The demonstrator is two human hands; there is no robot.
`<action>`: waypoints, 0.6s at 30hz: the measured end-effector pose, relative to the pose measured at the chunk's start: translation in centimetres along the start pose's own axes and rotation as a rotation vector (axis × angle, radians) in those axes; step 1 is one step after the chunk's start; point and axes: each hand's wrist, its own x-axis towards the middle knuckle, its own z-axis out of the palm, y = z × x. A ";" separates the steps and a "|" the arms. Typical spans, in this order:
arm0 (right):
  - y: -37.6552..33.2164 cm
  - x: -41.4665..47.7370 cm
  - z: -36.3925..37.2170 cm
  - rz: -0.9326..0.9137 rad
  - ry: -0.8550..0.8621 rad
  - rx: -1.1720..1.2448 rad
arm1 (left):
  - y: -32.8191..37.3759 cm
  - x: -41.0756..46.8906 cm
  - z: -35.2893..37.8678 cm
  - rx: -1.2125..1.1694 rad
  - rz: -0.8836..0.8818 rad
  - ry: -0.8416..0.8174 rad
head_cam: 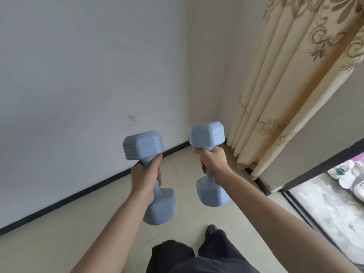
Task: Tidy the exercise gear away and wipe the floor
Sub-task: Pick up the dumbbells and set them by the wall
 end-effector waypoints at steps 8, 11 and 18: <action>-1.9 15.5 4.2 0.151 -0.134 -0.205 | 0.2 13.9 4.1 -0.001 -0.187 0.037; -0.3 21.4 6.3 0.224 -0.137 -0.274 | -1.6 20.3 5.7 0.025 -0.272 0.016; 7.4 35.6 9.3 0.424 -0.235 -0.326 | -10.1 34.3 10.2 0.110 -0.435 -0.024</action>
